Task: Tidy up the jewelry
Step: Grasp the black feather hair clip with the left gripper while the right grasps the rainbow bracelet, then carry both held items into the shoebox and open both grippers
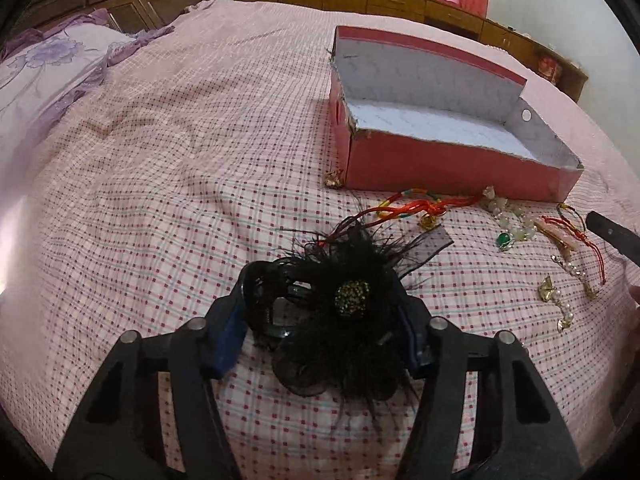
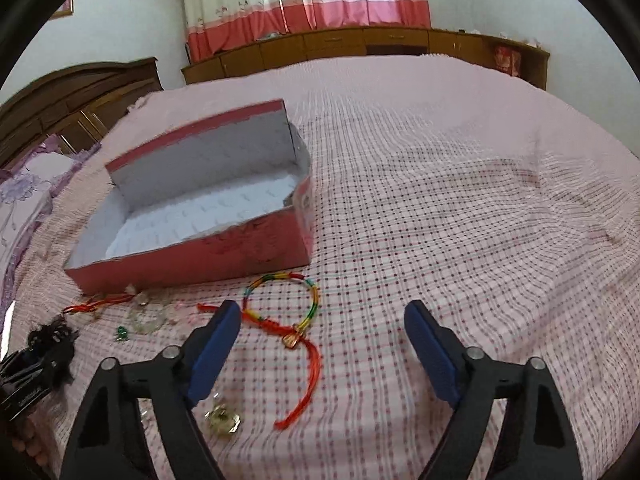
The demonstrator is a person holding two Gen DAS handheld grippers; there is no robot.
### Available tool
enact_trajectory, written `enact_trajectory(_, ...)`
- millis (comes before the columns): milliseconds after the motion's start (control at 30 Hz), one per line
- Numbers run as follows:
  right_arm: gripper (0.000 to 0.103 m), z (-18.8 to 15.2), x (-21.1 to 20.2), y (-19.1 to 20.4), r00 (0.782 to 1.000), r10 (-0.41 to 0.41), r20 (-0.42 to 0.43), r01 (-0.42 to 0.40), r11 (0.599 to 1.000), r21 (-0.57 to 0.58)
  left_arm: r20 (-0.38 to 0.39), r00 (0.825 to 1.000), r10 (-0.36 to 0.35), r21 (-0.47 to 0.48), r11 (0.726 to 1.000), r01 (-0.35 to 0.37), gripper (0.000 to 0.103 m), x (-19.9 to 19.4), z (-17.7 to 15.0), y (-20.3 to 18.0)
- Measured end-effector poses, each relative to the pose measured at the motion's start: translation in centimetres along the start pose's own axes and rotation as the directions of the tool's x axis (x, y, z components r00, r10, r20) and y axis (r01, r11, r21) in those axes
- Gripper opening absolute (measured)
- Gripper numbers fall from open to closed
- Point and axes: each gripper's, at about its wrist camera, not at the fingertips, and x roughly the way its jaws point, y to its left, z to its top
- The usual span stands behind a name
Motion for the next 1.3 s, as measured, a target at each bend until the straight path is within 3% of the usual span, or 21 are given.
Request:
enact_trajectory(267, 0.045, 0.3, 3.2, 0.6, 0.996, 0.033, -0.088, -0.035, 0.999, -0.012, -0.006, 1.000, 0.018, 0.006, 1.000, -0.018, 0.051, 0.3, 0.3, -0.2)
enact_trajectory(333, 0.029, 0.2, 3.1, 0.7, 0.994, 0.056, -0.090, -0.057, 0.998, -0.001, -0.002, 1.000, 0.024, 0.002, 1.000, -0.024, 0.048, 0.0, 0.3, -0.2)
enact_trajectory(367, 0.014, 0.2, 3.0, 0.8, 0.993, 0.064, -0.095, -0.065, 0.998, -0.004, 0.001, 1.000, 0.019, -0.002, 1.000, -0.019, 0.048, -0.2, 0.3, -0.2)
enact_trajectory(400, 0.009, 0.1, 2.9, 0.9, 0.993, 0.066, -0.097, -0.067, 0.998, -0.009, 0.005, 1.000, 0.013, -0.006, 1.000, -0.013, 0.047, -0.4, 0.2, -0.1)
enact_trajectory(833, 0.005, -1.4, -3.4, 1.5, 0.989, 0.148, -0.001, -0.148, 0.989, -0.002, 0.113, 0.990, -0.081, -0.037, 0.996, 0.086, 0.043, -5.2, -0.1, 0.7)
enact_trajectory(1300, 0.005, -0.5, -11.6, 3.1, 0.964, 0.225, 0.143, -0.219, 0.974, -0.057, 0.241, 0.965, -0.107, 0.027, 0.994, 0.104, 0.043, -10.9, 1.0, -0.6)
